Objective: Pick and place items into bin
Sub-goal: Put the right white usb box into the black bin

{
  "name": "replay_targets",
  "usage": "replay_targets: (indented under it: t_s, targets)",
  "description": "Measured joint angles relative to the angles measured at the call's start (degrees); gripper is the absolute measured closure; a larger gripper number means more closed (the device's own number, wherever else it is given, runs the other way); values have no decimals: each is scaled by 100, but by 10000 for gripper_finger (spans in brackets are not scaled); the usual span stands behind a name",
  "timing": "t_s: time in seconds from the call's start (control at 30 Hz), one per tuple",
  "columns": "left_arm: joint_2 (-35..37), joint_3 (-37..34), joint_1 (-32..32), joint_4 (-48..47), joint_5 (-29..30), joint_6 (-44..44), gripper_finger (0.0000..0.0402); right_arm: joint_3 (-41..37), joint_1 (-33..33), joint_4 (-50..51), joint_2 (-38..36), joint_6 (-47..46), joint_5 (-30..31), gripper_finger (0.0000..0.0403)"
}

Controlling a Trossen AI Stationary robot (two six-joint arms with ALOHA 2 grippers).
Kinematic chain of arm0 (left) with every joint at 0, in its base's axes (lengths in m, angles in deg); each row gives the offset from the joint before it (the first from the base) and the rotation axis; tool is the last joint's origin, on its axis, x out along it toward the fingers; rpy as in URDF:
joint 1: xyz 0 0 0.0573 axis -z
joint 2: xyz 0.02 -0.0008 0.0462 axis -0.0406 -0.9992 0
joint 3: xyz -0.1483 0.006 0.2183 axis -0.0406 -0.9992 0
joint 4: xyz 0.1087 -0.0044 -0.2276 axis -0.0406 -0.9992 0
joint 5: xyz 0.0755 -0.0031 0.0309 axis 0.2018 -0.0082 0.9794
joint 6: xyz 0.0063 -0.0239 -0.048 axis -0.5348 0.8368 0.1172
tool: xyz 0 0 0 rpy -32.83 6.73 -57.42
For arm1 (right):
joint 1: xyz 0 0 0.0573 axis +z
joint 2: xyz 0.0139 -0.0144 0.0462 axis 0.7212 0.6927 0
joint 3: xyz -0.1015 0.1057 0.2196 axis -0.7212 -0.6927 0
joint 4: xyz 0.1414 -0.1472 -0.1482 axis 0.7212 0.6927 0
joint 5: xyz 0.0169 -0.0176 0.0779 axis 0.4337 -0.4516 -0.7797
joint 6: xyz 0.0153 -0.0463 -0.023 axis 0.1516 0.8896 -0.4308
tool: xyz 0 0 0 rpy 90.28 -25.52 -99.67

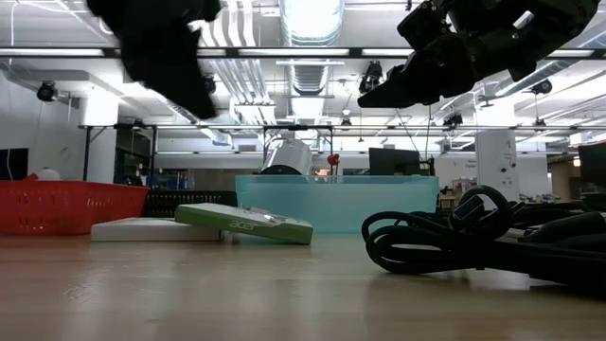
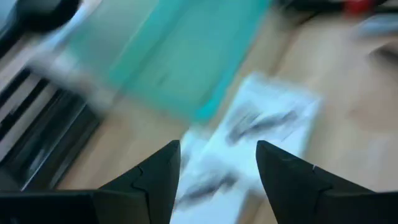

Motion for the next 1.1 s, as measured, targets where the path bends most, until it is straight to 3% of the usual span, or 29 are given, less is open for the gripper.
replay_targets:
  t_s: [0.17, 0.3, 0.73, 1.1]
  targets:
    - [-162, -2, -222, 1703, 2, -1695, 208, 0, 2, 1, 0, 3, 0, 202]
    - [-313, -6, -465, 2062, -3, -2387, 207, 0, 1, 5, 0, 1, 1, 202]
    - [-958, -33, -853, 2108, -1039, -2479, 207, 0, 1, 5, 0, 31, 2, 202]
    - [-1134, -26, -877, 1907, -1057, -2477, 207, 0, 2, 5, 0, 33, 2, 202]
